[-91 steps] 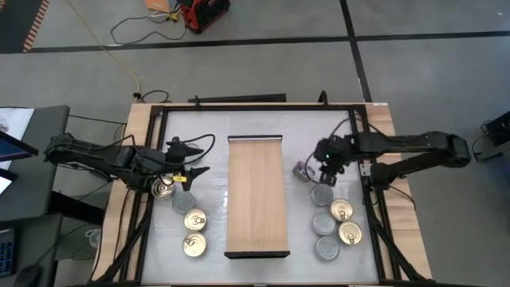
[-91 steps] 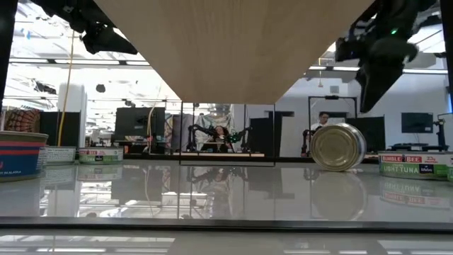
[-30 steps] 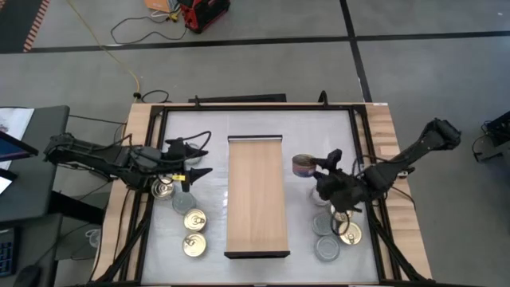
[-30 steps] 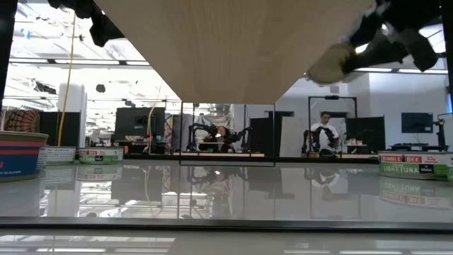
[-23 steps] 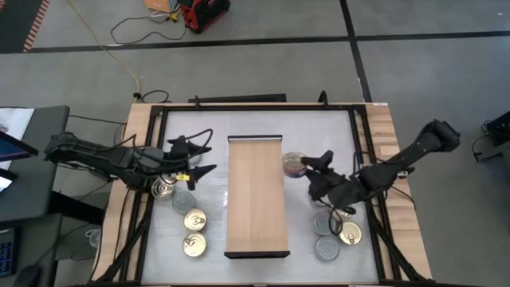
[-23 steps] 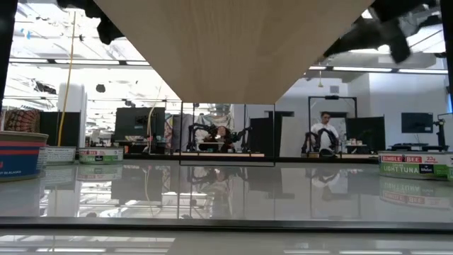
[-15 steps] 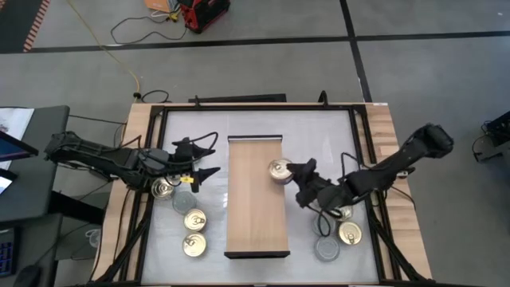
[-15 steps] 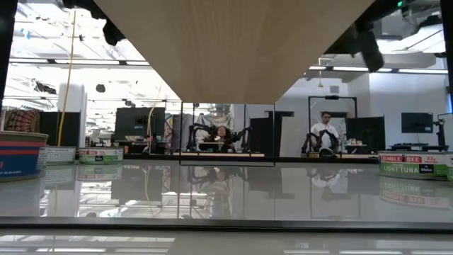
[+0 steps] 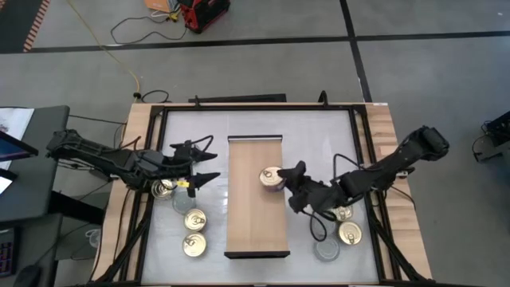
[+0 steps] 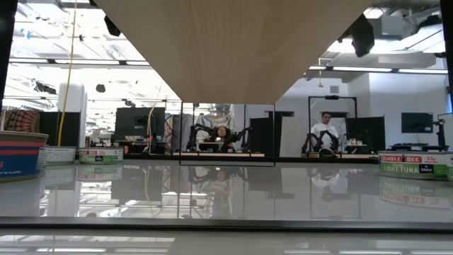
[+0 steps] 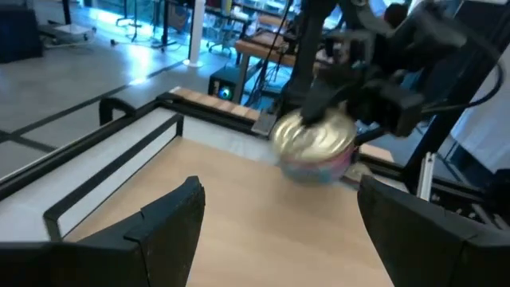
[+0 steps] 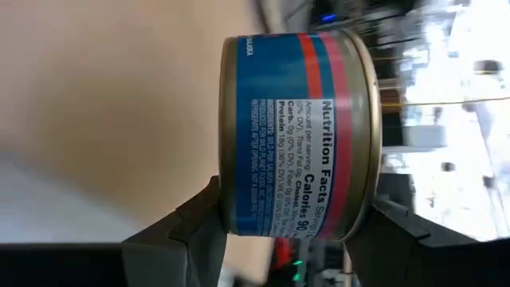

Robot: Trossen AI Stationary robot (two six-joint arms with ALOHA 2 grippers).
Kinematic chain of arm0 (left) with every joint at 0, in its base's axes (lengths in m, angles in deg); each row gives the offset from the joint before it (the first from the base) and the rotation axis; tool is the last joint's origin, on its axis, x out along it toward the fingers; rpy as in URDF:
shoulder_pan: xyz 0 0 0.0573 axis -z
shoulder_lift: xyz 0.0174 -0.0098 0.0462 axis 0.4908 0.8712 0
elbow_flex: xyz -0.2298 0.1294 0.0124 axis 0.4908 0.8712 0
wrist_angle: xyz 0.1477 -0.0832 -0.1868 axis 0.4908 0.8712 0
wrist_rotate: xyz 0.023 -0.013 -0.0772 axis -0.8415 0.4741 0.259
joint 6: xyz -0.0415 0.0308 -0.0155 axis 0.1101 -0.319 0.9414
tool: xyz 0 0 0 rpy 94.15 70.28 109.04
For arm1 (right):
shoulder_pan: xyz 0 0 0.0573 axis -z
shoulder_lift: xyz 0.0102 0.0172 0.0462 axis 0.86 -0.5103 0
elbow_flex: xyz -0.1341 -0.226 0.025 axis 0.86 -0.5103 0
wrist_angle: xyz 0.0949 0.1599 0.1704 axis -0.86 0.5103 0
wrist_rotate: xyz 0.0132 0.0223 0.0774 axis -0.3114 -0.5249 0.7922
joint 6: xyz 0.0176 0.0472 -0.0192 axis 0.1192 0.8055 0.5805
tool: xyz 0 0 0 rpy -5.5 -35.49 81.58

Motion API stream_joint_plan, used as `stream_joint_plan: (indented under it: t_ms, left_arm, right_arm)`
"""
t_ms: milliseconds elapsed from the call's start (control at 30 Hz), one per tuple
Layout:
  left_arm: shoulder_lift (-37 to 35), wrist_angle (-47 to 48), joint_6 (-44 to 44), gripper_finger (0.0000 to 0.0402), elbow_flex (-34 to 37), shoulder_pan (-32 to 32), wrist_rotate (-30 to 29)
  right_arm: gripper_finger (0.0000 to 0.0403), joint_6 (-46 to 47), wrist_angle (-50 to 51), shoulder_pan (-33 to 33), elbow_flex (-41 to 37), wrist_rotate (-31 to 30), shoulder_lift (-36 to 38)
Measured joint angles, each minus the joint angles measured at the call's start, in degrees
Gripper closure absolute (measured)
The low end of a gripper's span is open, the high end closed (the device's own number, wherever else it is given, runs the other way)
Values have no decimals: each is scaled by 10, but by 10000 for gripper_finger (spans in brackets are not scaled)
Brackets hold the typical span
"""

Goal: Stack canned seafood by type on shelf
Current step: Put the blue tuna can on the shelf

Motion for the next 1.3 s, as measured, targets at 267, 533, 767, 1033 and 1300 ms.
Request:
stream_joint_plan:
  t_ms: [267, 533, 767, 1033, 1300]
  left_arm:
    - [17, -15, -12, 86, 0, 0, -22]
    - [38, -30, -20, 86, 0, 0, -22]
    - [30, -35, -33, 86, 0, 0, -20]
    - [30, -34, -33, 86, 0, -1, -3]
    - [30, -31, -33, 86, 0, -1, 9]
  right_arm:
    - [105, 20, 36, 20, 8, 29, -4]
    - [70, 9, 17, 33, 7, 101, -4]
    - [71, -31, -40, 37, 7, 133, -3]
    - [72, -10, -76, 59, 7, 238, -7]
    - [72, 120, -73, 84, 21, 284, -3]
